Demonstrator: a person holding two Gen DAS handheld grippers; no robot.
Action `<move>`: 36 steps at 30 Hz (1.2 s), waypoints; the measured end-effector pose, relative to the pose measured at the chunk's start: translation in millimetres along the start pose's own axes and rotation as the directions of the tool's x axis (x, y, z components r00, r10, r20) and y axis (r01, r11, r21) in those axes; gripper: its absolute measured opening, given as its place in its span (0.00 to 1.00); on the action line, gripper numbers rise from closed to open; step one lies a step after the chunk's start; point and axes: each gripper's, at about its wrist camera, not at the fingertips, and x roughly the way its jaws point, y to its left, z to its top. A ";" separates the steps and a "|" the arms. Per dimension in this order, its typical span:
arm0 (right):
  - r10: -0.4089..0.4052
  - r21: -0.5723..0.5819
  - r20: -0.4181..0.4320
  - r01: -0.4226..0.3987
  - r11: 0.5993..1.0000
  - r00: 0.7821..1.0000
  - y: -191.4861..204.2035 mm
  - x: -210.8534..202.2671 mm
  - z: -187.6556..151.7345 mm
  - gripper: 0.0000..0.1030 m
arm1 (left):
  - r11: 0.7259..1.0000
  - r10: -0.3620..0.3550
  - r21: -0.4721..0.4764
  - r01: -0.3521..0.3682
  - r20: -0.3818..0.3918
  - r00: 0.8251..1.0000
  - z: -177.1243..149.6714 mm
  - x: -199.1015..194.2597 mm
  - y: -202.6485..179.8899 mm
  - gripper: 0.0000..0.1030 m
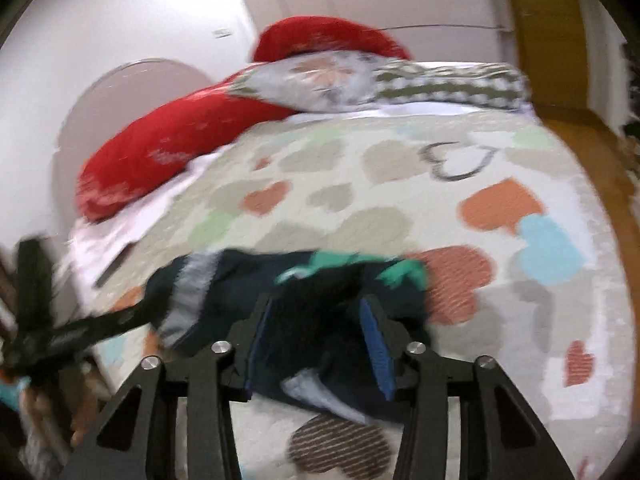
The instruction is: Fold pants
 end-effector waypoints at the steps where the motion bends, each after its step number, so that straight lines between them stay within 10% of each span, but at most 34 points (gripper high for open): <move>1: -0.043 0.005 -0.013 0.043 0.999 0.999 -1.7 6.7 4.3 0.25 | 1.000 0.017 0.010 -0.017 0.014 1.000 0.0 -3.5 1.1 0.64; 11: -0.044 0.019 -0.198 0.049 0.999 0.979 19.7 90.5 -4.1 0.21 | 0.991 0.099 -0.096 -0.095 0.044 0.994 0.8 -21.5 59.6 0.64; 22: 0.010 0.077 -0.098 -0.003 0.997 0.995 18.6 44.5 0.8 0.24 | 0.978 0.164 -0.122 -0.167 -0.036 0.986 -17.9 17.0 85.5 0.56; 29: 0.003 0.006 -0.266 -0.002 1.000 0.964 38.6 81.6 -26.2 0.58 | 0.976 0.134 -0.173 -0.134 -0.009 0.991 -16.4 -1.1 96.4 0.55; 36: 0.045 -0.015 -0.210 -0.050 0.999 0.977 72.5 57.8 -0.8 0.59 | 0.947 0.134 -0.303 -0.105 0.079 0.988 -10.9 -37.8 134.6 0.56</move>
